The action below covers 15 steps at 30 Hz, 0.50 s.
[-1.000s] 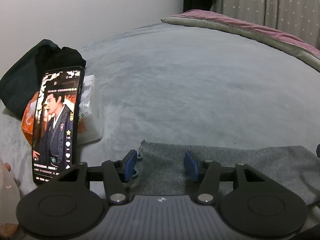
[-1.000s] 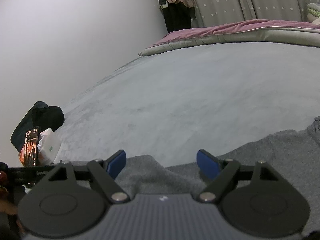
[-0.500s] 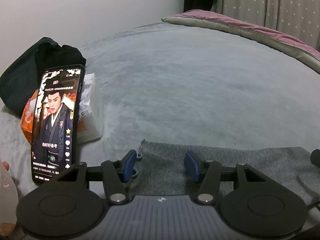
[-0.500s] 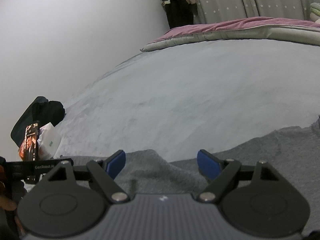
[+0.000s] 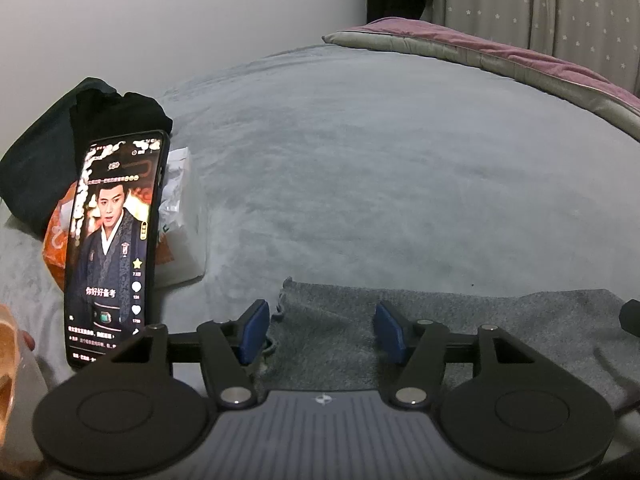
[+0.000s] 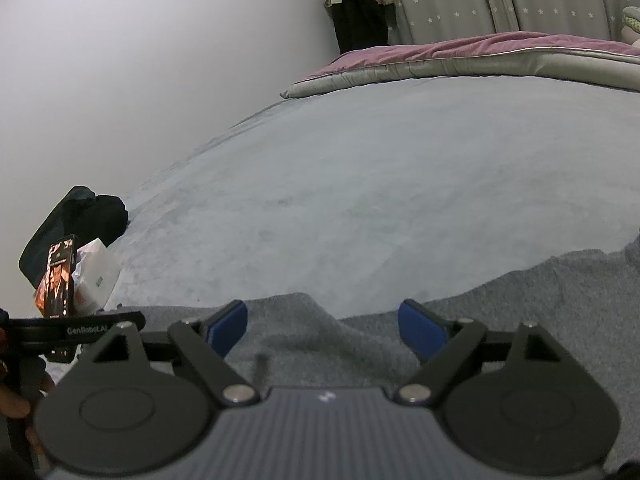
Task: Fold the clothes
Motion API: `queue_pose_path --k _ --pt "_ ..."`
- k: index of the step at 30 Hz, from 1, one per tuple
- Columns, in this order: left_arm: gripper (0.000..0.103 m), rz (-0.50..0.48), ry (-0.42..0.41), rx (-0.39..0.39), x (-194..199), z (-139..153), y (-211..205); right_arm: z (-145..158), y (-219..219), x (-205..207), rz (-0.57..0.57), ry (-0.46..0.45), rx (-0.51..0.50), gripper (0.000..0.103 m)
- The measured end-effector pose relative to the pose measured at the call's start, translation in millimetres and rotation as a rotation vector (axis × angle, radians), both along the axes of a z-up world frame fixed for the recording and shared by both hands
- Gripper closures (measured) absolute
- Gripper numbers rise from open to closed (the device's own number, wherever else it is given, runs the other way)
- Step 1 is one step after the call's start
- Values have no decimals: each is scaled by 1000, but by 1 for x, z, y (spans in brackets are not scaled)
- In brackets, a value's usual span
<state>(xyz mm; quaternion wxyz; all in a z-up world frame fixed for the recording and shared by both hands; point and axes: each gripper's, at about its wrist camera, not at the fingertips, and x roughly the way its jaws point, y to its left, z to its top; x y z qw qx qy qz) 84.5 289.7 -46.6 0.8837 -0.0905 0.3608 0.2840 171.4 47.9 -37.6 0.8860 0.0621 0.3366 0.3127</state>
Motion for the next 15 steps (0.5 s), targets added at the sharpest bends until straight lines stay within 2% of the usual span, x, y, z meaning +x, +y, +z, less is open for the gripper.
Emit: queue_pose_path --k 15 --pt "44 1 -1 -4 -1 1 0 -1 -2 0 2 2 -5 15"
